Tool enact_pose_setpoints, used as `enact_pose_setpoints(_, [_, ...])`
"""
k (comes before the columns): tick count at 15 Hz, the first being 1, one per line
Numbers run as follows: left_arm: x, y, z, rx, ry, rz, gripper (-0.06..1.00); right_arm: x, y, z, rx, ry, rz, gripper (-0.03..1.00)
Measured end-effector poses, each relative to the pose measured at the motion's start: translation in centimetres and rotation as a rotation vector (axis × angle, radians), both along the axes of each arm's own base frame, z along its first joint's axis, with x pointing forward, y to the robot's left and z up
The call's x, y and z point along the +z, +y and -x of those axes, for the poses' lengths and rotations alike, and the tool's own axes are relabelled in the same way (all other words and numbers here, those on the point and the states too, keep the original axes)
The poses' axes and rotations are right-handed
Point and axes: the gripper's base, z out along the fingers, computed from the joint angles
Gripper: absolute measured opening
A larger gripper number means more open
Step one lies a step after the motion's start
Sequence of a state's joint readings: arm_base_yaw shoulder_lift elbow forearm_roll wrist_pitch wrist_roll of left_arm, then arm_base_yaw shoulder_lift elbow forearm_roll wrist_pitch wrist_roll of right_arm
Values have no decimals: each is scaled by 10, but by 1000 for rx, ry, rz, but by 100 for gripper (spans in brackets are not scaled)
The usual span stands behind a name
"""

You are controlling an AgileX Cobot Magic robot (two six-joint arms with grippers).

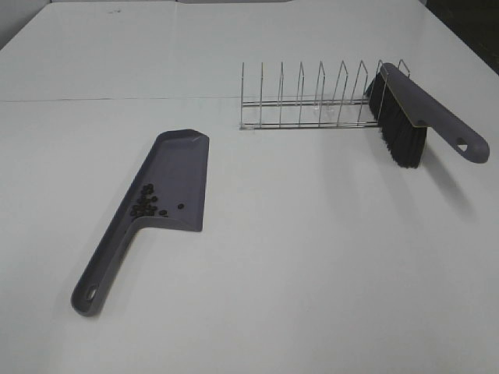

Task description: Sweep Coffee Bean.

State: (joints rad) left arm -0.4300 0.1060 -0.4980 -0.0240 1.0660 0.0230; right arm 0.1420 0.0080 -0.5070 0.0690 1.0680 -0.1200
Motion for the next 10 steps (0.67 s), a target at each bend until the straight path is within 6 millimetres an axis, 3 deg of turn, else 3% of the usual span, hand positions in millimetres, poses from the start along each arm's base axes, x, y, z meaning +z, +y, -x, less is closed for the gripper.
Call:
enact_pose_setpoints(4, [0, 0, 0, 16, 0, 0, 56, 0, 0, 0, 0, -1, 0, 63])
enact_pose_setpoints(10, [0, 5, 10, 362, -74, 18, 56, 0, 1, -1, -107, -1, 0, 63])
